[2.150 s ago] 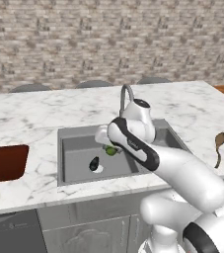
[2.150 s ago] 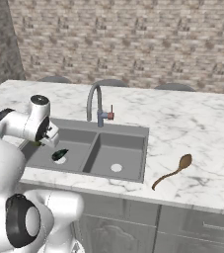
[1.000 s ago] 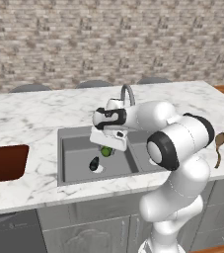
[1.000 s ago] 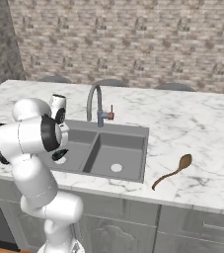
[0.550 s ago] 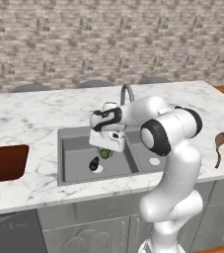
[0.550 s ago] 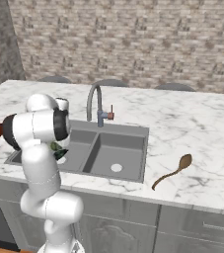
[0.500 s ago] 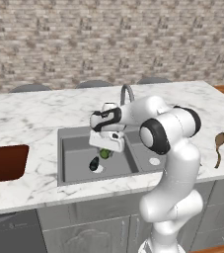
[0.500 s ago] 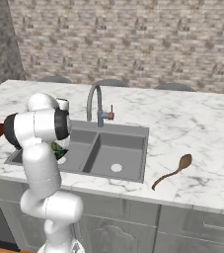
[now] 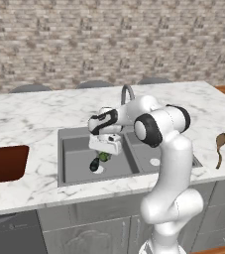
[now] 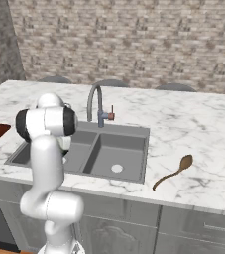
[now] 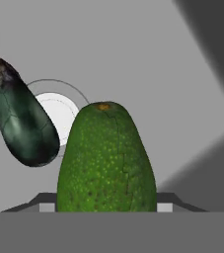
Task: Pick up all produce items and place them in the sink. Turn on the sink faucet to wash them. Then turn the sink off and put them in the tray.
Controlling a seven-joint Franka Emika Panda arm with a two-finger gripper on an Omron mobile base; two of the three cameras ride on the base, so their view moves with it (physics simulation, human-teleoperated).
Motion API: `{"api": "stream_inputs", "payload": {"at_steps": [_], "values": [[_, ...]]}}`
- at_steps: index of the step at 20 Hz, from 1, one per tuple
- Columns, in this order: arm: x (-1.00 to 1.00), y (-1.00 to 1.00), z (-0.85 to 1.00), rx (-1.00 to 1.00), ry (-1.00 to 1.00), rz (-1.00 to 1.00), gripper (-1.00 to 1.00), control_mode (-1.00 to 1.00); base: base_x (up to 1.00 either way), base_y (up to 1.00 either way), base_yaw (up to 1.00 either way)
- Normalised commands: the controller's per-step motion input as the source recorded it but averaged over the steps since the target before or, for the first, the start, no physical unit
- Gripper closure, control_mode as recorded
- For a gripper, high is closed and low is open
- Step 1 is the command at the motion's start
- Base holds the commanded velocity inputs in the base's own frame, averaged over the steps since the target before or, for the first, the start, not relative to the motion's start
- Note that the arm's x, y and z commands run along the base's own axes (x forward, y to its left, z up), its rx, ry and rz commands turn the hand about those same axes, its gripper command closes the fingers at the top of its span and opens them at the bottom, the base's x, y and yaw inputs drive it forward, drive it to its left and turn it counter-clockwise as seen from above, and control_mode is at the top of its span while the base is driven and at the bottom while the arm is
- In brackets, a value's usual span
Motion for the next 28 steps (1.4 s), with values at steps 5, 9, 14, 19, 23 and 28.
{"api": "stream_inputs", "payload": {"at_steps": [5, 9, 14, 19, 23, 28], "values": [[0.30, 0.13, -0.30, -0.08, 0.06, -0.09, 1.00, -1.00, 0.00, 0.00, 0.00], [0.32, 0.15, -0.29, -0.08, 0.06, -0.08, 1.00, -1.00, 0.00, 0.00, 0.00], [0.31, 0.12, -0.32, -0.08, 0.04, -0.07, 1.00, -1.00, 0.00, 0.00, 0.00], [0.28, 0.08, -0.31, -0.08, 0.00, -0.06, 1.00, -1.00, 0.00, 0.00, 0.00], [0.20, 0.13, -0.27, -0.06, 0.00, -0.05, 1.00, -1.00, 0.00, 0.00, 0.00], [0.00, 0.04, -0.14, 0.00, 0.01, 0.00, -1.00, -1.00, 0.00, 0.00, 0.00]]}}
